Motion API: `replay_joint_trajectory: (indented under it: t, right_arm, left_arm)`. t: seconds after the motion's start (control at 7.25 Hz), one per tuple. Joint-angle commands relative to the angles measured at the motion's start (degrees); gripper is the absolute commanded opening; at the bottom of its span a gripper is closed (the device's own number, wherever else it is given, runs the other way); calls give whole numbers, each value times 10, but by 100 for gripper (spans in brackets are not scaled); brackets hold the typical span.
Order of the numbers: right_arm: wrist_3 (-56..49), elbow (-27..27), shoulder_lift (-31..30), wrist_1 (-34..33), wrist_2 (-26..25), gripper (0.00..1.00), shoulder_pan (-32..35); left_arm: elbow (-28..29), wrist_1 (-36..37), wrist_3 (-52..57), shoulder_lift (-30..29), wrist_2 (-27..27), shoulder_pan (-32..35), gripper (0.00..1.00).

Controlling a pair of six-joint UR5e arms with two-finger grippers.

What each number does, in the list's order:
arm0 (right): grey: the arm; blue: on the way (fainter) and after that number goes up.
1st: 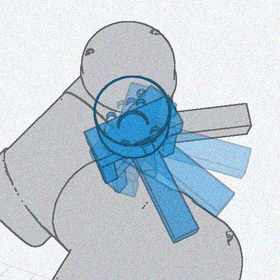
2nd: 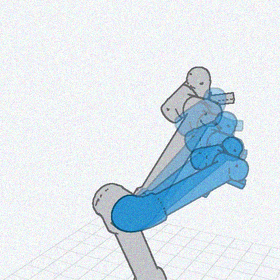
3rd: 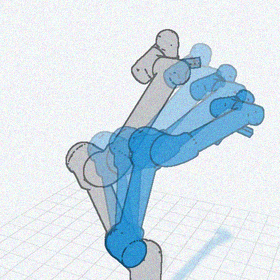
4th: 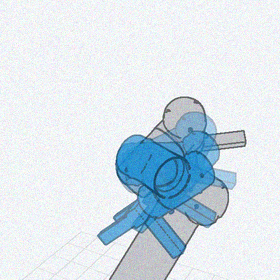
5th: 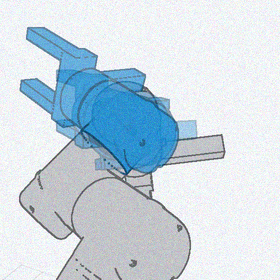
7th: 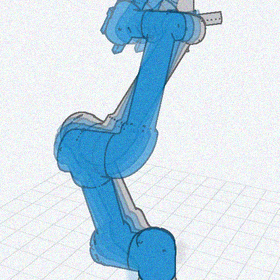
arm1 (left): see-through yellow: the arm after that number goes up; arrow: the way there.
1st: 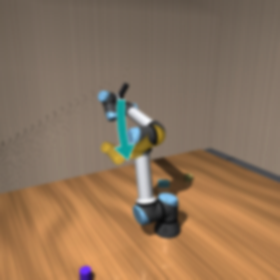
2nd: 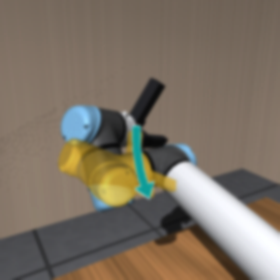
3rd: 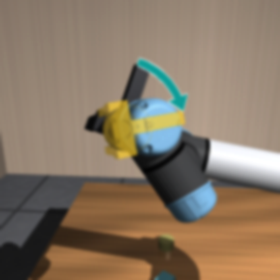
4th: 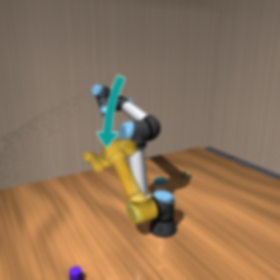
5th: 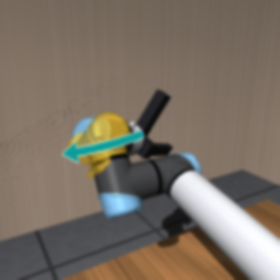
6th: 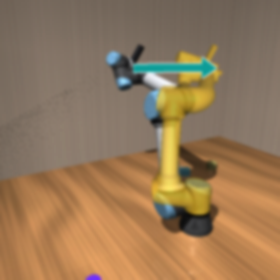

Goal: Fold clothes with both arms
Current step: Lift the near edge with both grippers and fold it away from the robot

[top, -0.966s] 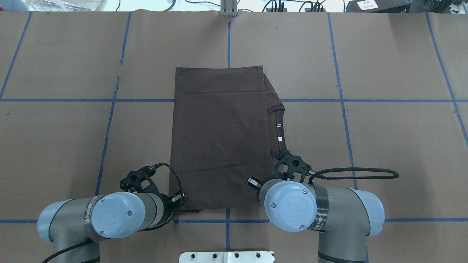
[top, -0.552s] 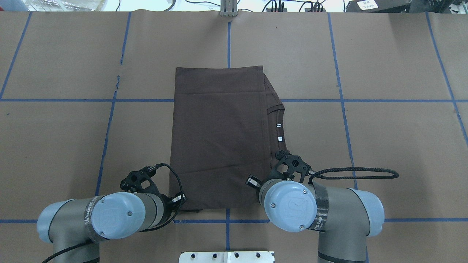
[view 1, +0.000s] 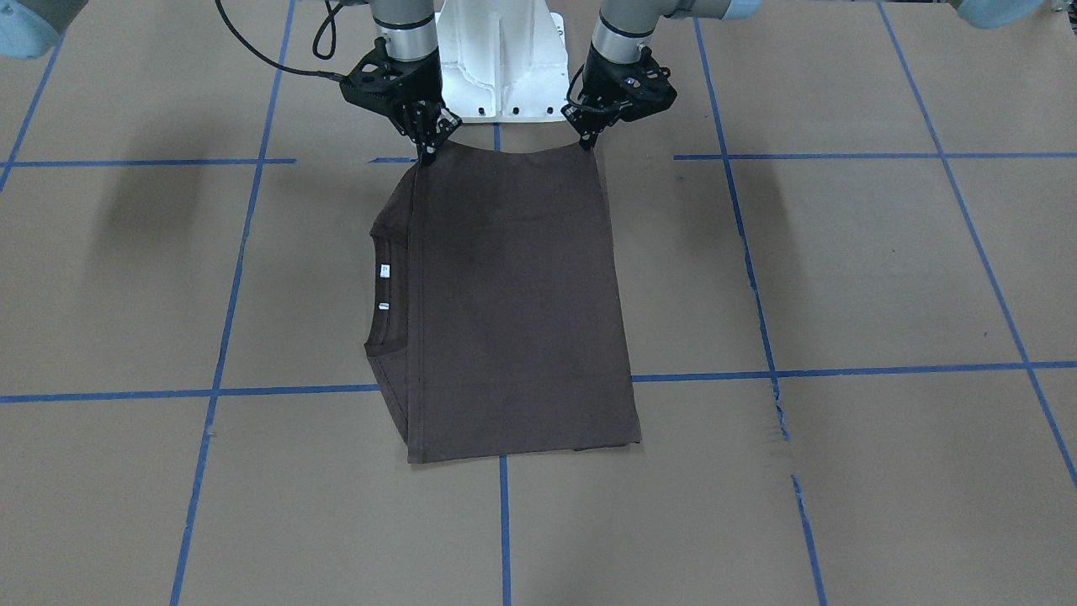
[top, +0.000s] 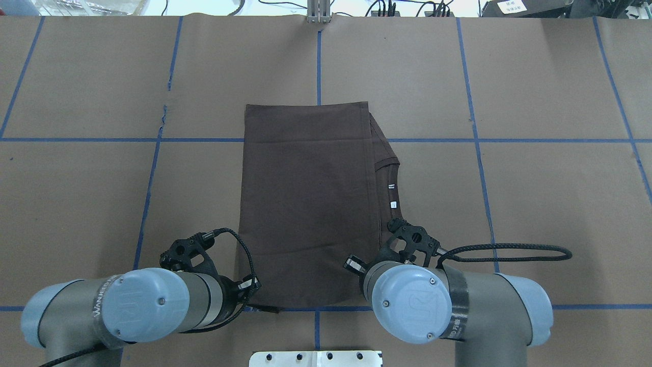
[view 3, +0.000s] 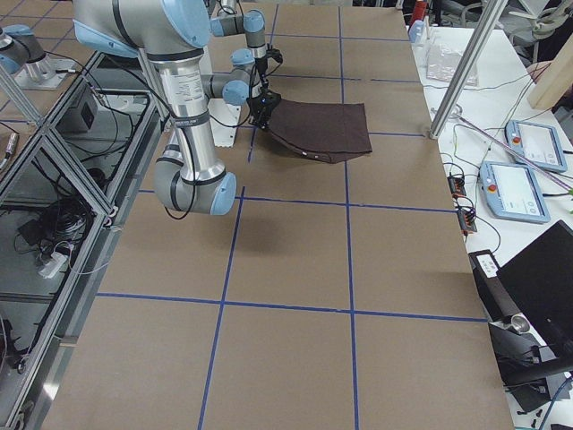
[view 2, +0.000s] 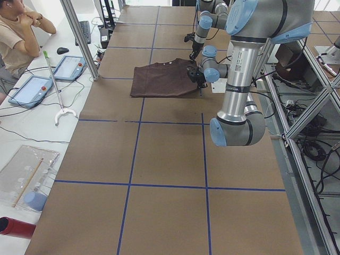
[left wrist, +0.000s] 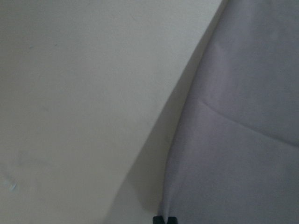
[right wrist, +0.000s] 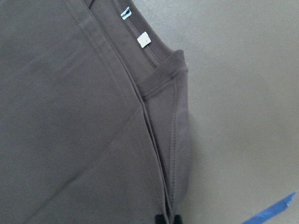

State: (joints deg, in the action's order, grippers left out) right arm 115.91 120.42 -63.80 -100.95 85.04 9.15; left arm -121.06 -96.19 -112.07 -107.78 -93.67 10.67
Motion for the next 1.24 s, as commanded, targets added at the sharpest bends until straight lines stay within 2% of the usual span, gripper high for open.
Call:
replay_joint_trajectory:
  t: [0.0,0.14,0.28,0.41,0.69,0.97,1.1]
  right_arm:
    - [12,84,3,-54,0,0,4]
    - [0,59,12,-47,3,0,48]
    - [-46,37,34,-47,14,0,97]
    - [-56,-2,50,-16,48,0,141]
    - [-72,-131,94,91,99,0,212]
    - [-100,-212,125,116,117,0,244]
    - [-110,-264,160,117,122,0,256]
  left_arm:
    - [-62,34,3,-7,-19,8,0]
    - [-60,43,62,-39,-24,69,0]
    - [-25,44,129,-78,-28,133,0]
    - [7,37,156,-88,-43,182,0]
    - [76,-15,197,-105,-42,209,0]
    - [182,-92,199,-140,-42,238,0]
    - [240,-127,201,-166,-40,260,0]
